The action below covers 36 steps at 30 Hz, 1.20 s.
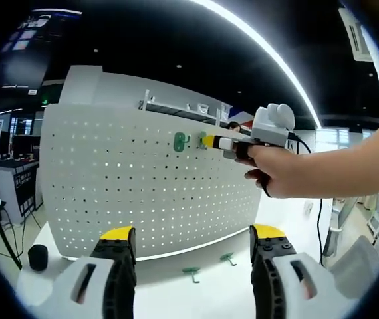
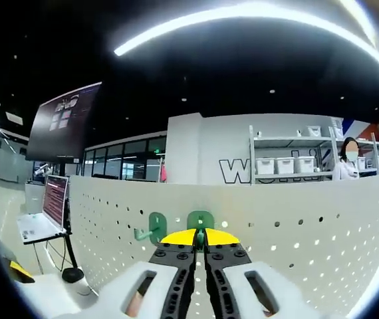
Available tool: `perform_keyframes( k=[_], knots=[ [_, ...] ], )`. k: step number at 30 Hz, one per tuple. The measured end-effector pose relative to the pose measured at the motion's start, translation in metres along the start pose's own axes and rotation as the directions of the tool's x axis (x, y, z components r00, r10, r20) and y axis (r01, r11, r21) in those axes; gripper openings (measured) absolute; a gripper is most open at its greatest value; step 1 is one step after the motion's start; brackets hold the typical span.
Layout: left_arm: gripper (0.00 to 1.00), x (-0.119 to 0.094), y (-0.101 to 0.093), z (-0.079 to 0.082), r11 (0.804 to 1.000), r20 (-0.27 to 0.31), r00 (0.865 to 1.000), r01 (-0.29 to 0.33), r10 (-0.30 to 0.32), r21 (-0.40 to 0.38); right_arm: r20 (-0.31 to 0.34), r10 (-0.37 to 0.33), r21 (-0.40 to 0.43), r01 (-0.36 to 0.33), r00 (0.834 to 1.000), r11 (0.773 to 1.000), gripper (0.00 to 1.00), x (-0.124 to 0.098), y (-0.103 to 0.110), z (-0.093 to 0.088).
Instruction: Insert the hook assembly into the mounting plate slot until the hook locks in place.
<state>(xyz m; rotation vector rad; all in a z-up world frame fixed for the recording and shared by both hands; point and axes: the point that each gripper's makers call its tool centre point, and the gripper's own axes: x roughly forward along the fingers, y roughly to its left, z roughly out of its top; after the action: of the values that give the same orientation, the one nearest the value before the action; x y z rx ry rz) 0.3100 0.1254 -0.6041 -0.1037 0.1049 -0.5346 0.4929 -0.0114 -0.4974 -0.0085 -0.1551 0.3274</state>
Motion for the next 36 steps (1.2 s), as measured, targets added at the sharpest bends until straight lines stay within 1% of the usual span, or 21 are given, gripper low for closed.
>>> perform_keyframes(
  k=[5, 7, 10, 12, 14, 16, 20, 22, 28, 30, 31, 32, 35, 36],
  knots=[
    [0.71, -0.001, 0.003, -0.002, 1.0, -0.009, 1.0, -0.005, 0.005, -0.001, 0.001, 0.004, -0.002, -0.004, 1.0, 1.0, 0.02, 0.003, 0.0, -0.001],
    [0.72, -0.001, 0.004, 0.0, 1.0, 0.005, 1.0, 0.003, -0.003, -0.018, 0.002, 0.002, 0.009, -0.002, 1.0, 1.0, 0.02, 0.004, -0.001, -0.001],
    [0.72, -0.001, 0.004, 0.001, 1.0, 0.004, 1.0, 0.001, -0.001, -0.012, 0.0, 0.002, 0.0, -0.002, 1.0, 1.0, 0.02, 0.004, 0.001, -0.001],
    [0.72, 0.0, 0.004, 0.0, 1.0, 0.0, 1.0, 0.003, -0.003, -0.012, -0.016, -0.001, -0.007, 0.001, 1.0, 1.0, 0.02, 0.006, 0.003, -0.004],
    [0.72, 0.0, 0.003, 0.0, 1.0, -0.003, 1.0, 0.005, -0.005, -0.011, -0.016, -0.006, -0.008, 0.006, 1.0, 1.0, 0.02, 0.008, 0.004, -0.004],
    [0.72, -0.001, 0.003, -0.001, 1.0, -0.005, 1.0, 0.006, -0.006, -0.009, -0.017, -0.022, -0.013, 0.021, 1.0, 1.0, 0.02, 0.008, 0.004, -0.005],
    [0.72, -0.002, 0.004, -0.003, 1.0, -0.007, 1.0, 0.004, -0.004, -0.013, -0.026, -0.072, 0.009, 0.072, 0.997, 0.997, 0.02, 0.01, 0.003, -0.005],
    [0.71, -0.003, 0.003, -0.002, 1.0, -0.008, 1.0, 0.005, -0.005, -0.013, -0.034, -0.091, -0.007, 0.091, 0.995, 0.996, 0.02, 0.01, 0.004, -0.005],
    [0.7, -0.005, 0.002, -0.004, 1.0, -0.017, 1.0, 0.021, -0.021, -0.011, -0.048, -0.146, 0.03, 0.147, 0.988, 0.989, 0.02, 0.01, 0.002, -0.006],
    [0.7, -0.006, 0.003, -0.005, 1.0, -0.016, 1.0, 0.019, -0.02, -0.021, -0.067, -0.146, 0.045, 0.149, 0.987, 0.988, 0.04, 0.012, 0.005, -0.009],
    [0.7, -0.006, 0.003, -0.005, 0.999, -0.016, 1.0, 0.02, -0.02, -0.025, -0.067, -0.152, 0.051, 0.155, 0.986, 0.987, 0.05, 0.012, 0.006, -0.009],
    [0.7, -0.006, 0.002, -0.005, 0.999, -0.017, 1.0, 0.023, -0.023, -0.024, -0.061, -0.171, 0.064, 0.175, 0.983, 0.982, 0.04, 0.011, 0.004, -0.009],
    [0.69, -0.008, 0.001, -0.003, 0.999, -0.013, 0.999, 0.029, -0.029, -0.015, -0.06, -0.171, 0.047, 0.174, 0.984, 0.984, 0.04, 0.012, 0.003, -0.01],
    [0.69, -0.009, 0.002, -0.002, 1.0, -0.011, 1.0, 0.028, -0.028, -0.014, -0.058, -0.174, 0.079, 0.179, 0.983, 0.981, 0.04, 0.011, 0.003, -0.009]
  ],
)
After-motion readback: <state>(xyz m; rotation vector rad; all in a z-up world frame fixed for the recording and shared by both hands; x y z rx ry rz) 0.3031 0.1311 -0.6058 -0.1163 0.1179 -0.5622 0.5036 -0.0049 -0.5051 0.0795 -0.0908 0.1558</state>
